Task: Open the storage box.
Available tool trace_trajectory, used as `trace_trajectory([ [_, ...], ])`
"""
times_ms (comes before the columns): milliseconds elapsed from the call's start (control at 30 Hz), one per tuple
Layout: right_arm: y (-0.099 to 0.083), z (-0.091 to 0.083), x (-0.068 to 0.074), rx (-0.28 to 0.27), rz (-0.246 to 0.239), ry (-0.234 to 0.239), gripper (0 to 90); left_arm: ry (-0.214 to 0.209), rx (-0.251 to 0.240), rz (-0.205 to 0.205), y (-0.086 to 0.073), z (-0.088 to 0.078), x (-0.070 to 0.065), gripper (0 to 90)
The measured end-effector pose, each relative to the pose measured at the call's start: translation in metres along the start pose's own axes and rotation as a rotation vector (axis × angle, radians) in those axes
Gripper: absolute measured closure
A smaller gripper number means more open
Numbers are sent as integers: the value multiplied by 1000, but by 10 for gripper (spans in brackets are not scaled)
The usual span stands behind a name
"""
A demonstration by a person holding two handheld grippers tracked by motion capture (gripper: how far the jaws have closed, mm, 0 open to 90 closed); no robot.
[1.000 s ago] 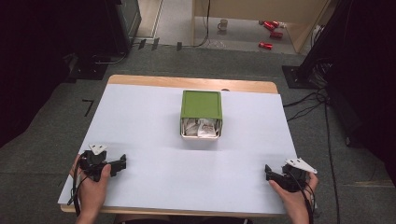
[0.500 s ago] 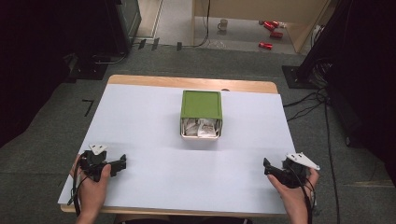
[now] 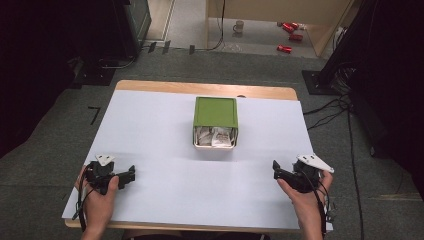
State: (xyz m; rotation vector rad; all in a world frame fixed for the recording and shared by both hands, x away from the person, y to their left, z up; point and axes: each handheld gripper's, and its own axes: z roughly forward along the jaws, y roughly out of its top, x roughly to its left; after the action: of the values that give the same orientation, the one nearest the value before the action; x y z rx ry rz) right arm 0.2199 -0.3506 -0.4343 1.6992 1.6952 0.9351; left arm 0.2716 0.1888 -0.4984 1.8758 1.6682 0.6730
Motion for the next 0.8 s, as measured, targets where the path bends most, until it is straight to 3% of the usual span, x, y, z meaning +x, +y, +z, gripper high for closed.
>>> trace_trajectory([
  [800, 29, 13, 44, -25, -33, 59, 149, 0, 1, 1, 0, 0, 0, 0],
])
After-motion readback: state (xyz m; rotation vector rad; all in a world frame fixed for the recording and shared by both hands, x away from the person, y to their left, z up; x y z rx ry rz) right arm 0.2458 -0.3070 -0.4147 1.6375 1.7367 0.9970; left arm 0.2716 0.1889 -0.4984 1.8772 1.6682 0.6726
